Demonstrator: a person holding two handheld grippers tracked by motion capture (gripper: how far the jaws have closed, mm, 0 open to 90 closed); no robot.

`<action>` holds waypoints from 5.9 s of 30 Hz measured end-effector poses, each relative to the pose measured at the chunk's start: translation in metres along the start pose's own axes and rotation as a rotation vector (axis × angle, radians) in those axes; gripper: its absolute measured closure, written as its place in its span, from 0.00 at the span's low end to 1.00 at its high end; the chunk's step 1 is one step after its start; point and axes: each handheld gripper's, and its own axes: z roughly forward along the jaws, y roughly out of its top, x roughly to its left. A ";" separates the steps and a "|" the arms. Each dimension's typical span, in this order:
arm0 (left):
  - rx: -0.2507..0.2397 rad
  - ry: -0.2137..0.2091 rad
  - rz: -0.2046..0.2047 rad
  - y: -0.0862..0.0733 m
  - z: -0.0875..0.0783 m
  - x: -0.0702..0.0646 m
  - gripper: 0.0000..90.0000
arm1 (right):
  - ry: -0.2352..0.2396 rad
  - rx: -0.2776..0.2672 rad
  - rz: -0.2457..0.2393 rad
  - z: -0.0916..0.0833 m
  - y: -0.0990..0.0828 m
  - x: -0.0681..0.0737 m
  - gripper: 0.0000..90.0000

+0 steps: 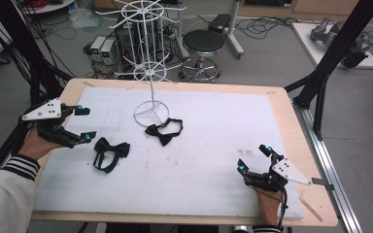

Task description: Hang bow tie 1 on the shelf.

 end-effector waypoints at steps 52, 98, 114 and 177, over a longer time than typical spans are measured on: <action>0.617 -0.232 0.213 -0.020 0.085 0.005 0.23 | -0.003 -0.006 -0.013 0.000 0.000 0.001 0.04; 0.775 -0.260 0.257 -0.023 0.104 -0.003 0.76 | -0.003 -0.003 -0.007 -0.001 0.000 0.001 0.04; 0.785 -0.257 0.261 -0.018 0.104 -0.005 0.82 | -0.002 -0.004 -0.008 -0.001 0.000 0.001 0.04; -0.011 0.028 -0.063 0.055 0.041 0.007 0.83 | -0.003 -0.005 -0.011 -0.001 0.000 0.001 0.04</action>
